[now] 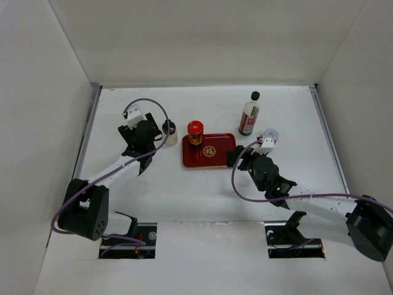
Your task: Organize the condiment bottles
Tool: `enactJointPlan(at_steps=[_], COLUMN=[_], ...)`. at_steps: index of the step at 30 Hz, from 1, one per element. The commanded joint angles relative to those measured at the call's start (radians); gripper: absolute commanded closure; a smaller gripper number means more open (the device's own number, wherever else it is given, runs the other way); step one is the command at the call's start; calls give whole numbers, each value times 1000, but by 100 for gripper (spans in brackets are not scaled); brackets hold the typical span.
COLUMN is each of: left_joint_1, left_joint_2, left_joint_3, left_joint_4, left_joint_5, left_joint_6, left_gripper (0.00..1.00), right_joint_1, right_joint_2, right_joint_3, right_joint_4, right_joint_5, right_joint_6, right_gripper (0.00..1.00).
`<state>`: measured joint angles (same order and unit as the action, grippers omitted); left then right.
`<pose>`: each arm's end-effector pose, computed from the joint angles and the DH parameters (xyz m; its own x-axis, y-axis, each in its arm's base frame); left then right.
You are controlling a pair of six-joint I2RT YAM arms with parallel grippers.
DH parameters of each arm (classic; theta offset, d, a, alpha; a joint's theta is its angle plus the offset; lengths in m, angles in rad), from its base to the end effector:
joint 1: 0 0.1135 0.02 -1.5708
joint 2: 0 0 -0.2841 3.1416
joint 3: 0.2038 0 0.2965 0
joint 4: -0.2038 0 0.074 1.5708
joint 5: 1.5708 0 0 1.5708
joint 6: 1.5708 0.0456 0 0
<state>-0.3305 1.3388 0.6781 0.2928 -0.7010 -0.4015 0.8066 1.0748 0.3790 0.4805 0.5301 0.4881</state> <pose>0.3144 -0.0768 0.2200 -0.1876 -0.2514 -0.9495 -0.4286 0.8907 -0.1511 0.1944 0.1695 0.1991 -0.2624 0.3110 -0.9135 -0.1789 0.9146 0.3627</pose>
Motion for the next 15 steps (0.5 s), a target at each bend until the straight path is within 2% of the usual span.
enactJointPlan(at_steps=[1,5,15], left_joint_1=[-5,-6,3], left_joint_2=[-38,-87,48], left_joint_3=[-11,-34,46], left_joint_4=[-17,-18,-34], left_joint_5=[9,-9,43], left_joint_6=[-16,-16,-8], left_gripper=[17,15,25], right_joint_1=[7,12,13], right_joint_2=[-15,8,-16], right_joint_3=[31,43,34], right_joint_4=[50,44,44], right_joint_5=[-8,-5,-10], right_joint_6=[-2,-13,-6], right_gripper=[0,0,0])
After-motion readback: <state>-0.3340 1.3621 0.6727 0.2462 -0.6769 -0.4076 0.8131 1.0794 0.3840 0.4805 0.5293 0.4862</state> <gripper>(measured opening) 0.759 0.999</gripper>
